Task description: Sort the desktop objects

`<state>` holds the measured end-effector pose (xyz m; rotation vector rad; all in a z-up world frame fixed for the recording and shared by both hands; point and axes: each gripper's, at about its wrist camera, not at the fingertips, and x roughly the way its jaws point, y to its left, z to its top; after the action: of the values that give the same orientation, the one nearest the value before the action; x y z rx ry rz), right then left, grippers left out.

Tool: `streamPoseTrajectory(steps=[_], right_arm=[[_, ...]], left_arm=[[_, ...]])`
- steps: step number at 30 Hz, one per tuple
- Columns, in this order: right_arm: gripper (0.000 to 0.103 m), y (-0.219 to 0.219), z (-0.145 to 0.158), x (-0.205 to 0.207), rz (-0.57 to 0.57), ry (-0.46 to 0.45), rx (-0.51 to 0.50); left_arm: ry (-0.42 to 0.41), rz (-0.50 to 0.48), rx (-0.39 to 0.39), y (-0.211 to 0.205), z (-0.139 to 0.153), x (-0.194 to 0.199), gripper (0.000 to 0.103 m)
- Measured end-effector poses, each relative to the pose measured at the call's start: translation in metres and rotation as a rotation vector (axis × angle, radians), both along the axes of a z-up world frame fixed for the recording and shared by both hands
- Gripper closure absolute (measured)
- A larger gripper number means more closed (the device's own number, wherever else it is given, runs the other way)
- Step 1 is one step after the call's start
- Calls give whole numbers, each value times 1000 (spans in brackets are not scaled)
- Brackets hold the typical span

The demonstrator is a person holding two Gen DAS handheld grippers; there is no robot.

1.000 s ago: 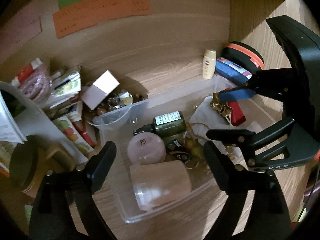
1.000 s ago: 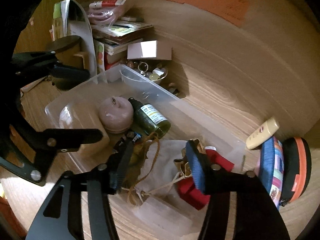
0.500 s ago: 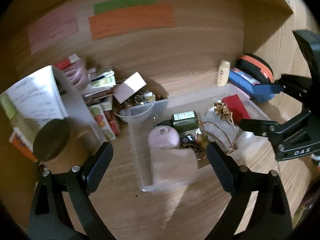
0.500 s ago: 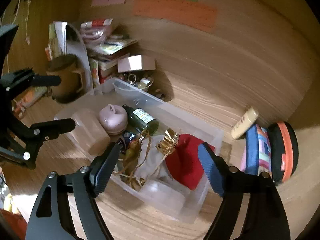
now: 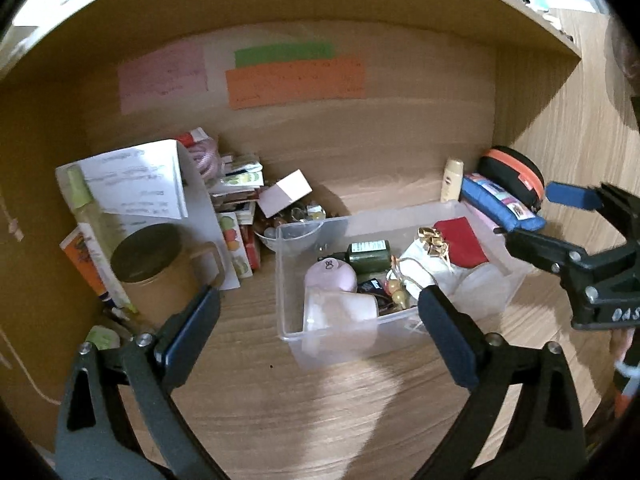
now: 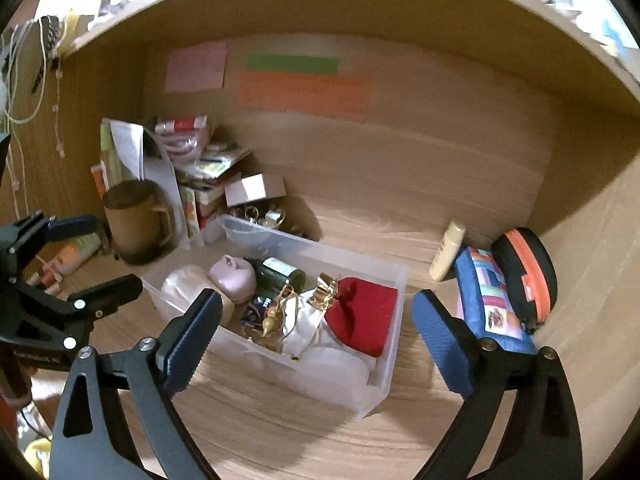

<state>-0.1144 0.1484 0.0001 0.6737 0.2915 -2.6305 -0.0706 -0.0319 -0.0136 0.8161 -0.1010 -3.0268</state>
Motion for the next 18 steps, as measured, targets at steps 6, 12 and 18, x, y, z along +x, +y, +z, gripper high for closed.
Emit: streamPoseTrajectory(steps=[6, 12, 18], right_arm=[[0, 3, -8, 23, -36, 32, -46], [0, 10, -12, 36, -51, 24, -91], [0, 16, -17, 41, -59, 11, -90]], left_arm=[[46, 14, -10, 10, 1, 17, 2], [56, 27, -15, 18, -3, 29, 2], [35, 20, 1, 22, -13, 33, 2]])
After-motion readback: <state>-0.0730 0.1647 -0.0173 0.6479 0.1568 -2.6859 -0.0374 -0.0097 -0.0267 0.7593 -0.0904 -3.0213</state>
